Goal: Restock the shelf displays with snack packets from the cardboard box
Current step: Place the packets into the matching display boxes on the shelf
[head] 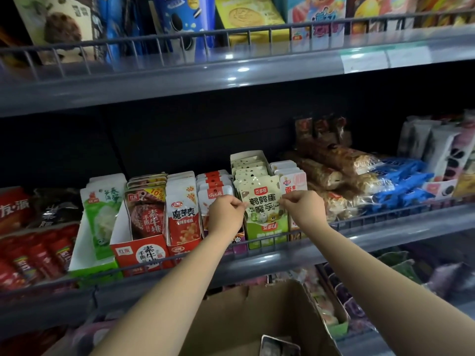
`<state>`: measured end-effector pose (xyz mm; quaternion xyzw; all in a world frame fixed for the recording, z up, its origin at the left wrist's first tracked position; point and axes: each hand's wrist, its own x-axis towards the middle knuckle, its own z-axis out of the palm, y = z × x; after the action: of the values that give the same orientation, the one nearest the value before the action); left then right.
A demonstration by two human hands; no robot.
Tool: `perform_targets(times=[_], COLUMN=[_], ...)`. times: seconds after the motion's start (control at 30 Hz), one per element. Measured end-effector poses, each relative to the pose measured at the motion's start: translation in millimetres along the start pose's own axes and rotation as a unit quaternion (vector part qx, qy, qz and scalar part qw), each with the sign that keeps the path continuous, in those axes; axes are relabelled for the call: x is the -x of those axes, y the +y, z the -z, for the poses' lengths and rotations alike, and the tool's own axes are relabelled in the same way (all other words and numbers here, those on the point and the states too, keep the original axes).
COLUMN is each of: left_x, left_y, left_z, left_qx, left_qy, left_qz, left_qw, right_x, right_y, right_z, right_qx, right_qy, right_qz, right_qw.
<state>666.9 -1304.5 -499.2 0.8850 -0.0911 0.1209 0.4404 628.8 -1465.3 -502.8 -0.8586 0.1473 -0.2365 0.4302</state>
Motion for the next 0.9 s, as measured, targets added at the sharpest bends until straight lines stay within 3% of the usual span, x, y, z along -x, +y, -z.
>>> perform_targets(times=[0.23,0.43,0.7,0.9], left_x=[38.6,98.4,158.6,185.3], left_y=[5.2,-20.5,-105.7,-163.8], left_z=[11.0,3.8,-28.8,-62.8], left_qx=[0.077,0.157,0.164,0.075], left_qy=[0.017,-0.020,-0.071,-0.171], left_qz=[-0.009,0.009,0.146,0.218], left_qw=[0.997,0.987,0.973,0.958], right_x=[42.4,103.4,174.0,193.4], right_y=[-1.6,12.4,79.0,136.8], right_z=[5.5,-7.8,-50.4,-86.1], right_qx=[-0.059,-0.097,-0.051,0.011], right_qy=[0.043,-0.017,-0.127,-0.244], right_qz=[0.024,0.042,-0.071,-0.216], right_qw=[0.997,0.994,0.988,0.945])
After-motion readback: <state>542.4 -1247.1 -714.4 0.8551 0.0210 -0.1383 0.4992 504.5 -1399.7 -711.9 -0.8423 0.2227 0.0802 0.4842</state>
